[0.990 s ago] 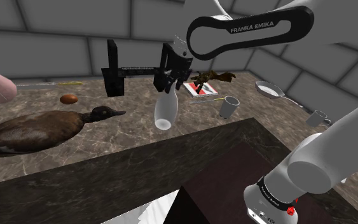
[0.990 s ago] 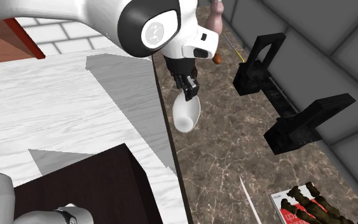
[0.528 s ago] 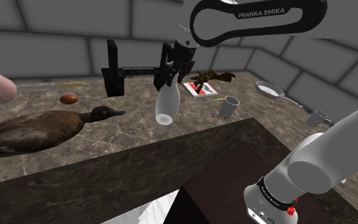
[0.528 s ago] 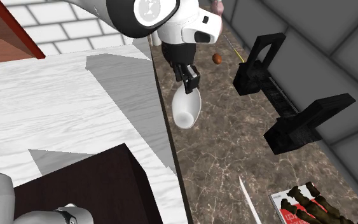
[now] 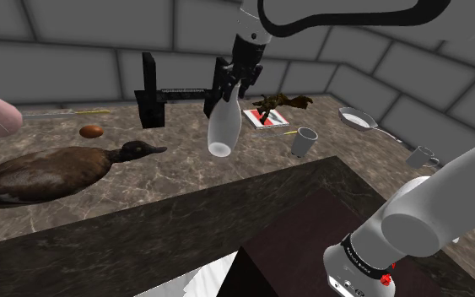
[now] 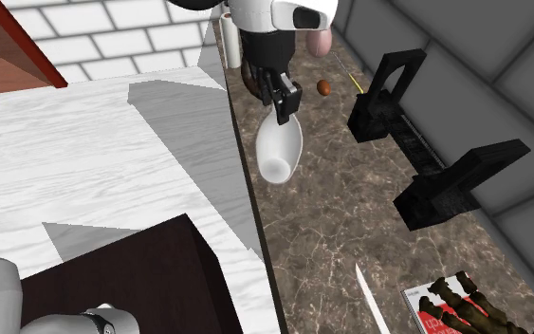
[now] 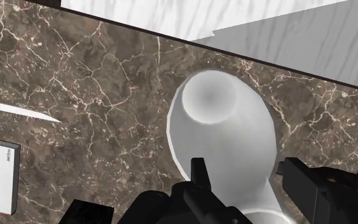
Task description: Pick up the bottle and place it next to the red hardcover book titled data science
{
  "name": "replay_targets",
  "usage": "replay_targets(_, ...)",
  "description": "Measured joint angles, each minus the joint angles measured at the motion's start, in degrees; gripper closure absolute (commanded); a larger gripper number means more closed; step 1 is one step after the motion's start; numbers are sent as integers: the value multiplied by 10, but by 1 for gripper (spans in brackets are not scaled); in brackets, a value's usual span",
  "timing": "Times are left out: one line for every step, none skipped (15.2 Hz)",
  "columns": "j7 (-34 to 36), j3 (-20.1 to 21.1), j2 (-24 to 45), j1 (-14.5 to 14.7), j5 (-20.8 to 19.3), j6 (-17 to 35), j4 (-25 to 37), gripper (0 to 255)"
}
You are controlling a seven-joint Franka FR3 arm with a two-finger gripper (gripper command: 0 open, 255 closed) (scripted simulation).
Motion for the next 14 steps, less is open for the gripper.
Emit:
replay_targets(0, 0, 0, 0, 0, -6, 6, 255)
replay_targets(1, 0, -1, 0, 0, -13, 13, 255)
replay_targets(0, 0, -1, 0, 0, -21, 20, 255)
replay_targets(0, 0, 0, 0, 0, -30, 30, 255)
replay_targets(-1, -1, 2, -1, -1, -35, 37, 255)
replay_targets(0, 0, 3, -1, -1, -43, 46, 255)
replay_targets(0, 0, 2, 0, -1, -51, 53, 255)
replay_targets(0, 0, 3, 0, -1, -59, 62, 255)
replay_targets(-1, -1, 3, -1, -1, -67, 69, 255)
replay_targets(-1, -1, 3, -1, -1, -75, 78, 255)
replay_targets(-1, -1, 5, -1, -2, -84, 89, 255)
replay_targets(-2, -1, 6, -2, -2, -93, 99, 255)
replay_targets(-1, -1, 7, -1, -2, -100, 106, 255)
replay_targets(-1, -1, 9, -2, -3, -108, 117, 255)
